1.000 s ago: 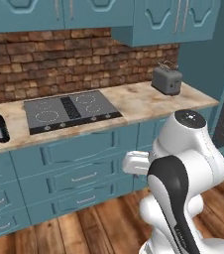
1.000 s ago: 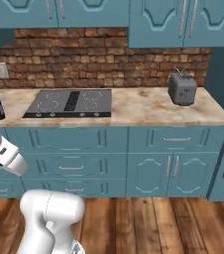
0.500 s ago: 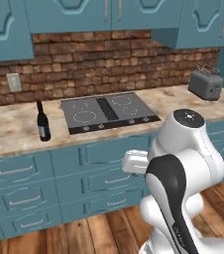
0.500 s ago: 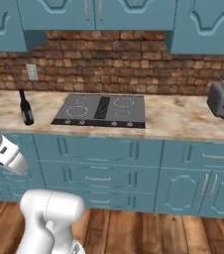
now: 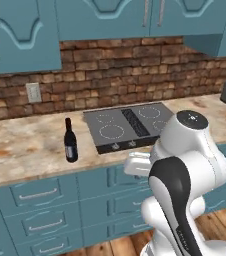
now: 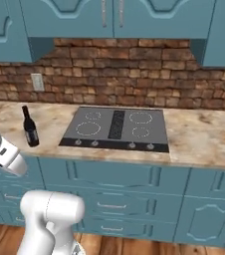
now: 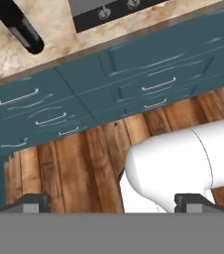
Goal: There is a wine glass and glass cup on the dining counter. Place the wine bottle next to the wine glass and the juice bottle next to the glass cup.
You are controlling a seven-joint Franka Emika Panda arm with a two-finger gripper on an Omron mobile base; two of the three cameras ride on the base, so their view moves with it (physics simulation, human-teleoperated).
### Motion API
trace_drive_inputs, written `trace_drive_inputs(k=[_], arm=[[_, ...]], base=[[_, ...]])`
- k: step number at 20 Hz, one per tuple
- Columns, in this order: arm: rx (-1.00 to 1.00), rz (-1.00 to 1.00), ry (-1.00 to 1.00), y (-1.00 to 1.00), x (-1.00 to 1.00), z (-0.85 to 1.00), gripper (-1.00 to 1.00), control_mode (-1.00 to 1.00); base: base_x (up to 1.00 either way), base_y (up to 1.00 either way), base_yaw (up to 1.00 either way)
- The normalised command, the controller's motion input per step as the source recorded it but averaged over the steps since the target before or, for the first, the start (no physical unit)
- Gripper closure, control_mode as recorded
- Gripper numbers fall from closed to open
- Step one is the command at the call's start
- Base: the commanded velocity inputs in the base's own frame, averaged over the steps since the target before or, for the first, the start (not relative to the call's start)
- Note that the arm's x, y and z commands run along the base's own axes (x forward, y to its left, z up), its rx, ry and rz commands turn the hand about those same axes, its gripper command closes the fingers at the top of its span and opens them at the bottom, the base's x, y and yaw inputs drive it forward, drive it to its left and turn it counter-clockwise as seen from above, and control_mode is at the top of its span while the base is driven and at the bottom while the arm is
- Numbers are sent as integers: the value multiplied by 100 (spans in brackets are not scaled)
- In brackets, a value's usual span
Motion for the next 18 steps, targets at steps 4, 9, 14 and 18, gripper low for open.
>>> trace_drive_inputs(k=[4,9,14,18], arm=[[0,0,0,0,0,0,-100,100],[0,0,0,0,0,0,-100,100],[0,0,0,0,0,0,-100,100],[0,0,0,0,0,0,-100,100]], base=[[65,68,0],[47,72,0],[46,60,0],[51,51,0]])
